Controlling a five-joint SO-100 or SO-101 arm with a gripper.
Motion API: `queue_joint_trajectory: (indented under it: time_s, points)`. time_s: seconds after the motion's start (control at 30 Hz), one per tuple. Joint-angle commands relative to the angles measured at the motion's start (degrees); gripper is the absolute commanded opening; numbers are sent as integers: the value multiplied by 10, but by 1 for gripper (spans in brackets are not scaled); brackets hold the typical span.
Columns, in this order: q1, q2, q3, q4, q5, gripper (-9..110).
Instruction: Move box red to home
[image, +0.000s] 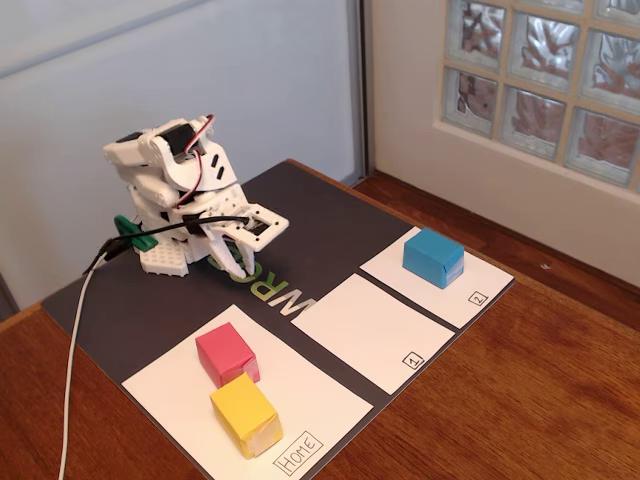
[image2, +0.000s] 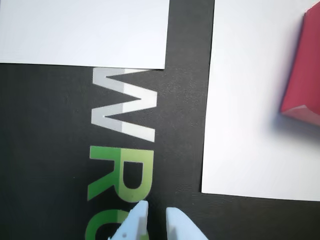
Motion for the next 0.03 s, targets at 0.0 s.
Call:
queue_joint_trajectory:
  time_s: [0.0]
  points:
    - [-5, 31, 34, 4, 12, 5]
